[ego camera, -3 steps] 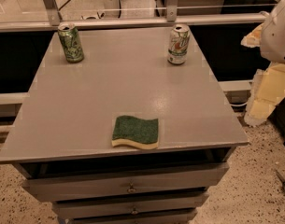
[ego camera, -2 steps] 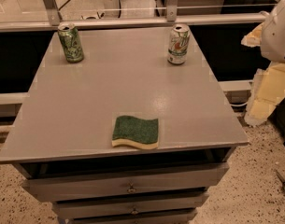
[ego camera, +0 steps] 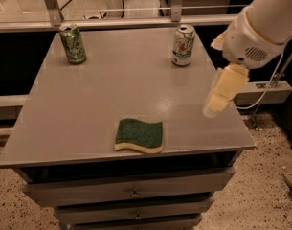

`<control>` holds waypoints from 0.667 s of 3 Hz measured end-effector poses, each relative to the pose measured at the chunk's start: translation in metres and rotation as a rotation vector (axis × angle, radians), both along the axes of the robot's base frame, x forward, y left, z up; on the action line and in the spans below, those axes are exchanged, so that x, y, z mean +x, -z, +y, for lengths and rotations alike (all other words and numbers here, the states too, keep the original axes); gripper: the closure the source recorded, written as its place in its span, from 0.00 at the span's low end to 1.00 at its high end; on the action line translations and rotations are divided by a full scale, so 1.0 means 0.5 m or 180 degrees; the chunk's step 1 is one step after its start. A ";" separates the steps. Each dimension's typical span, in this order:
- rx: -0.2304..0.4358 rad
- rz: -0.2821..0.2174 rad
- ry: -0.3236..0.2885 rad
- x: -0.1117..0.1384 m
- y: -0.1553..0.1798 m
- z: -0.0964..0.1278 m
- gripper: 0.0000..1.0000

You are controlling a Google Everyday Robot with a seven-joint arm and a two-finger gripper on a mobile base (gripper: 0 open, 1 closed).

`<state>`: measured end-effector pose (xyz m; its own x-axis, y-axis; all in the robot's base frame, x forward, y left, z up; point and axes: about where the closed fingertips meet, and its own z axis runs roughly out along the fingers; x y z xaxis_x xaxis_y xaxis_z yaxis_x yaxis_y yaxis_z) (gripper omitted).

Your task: Move green can near 7up can

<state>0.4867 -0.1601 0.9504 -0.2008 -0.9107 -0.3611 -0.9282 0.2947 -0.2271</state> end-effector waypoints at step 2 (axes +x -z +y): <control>0.0972 0.0038 0.0001 0.129 0.032 0.222 0.00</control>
Offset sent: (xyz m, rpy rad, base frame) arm 0.1004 0.1786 -0.0076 0.5232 0.0415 -0.0393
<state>0.5511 -0.0490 0.9345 -0.2068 -0.7604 -0.6157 -0.9302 0.3478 -0.1172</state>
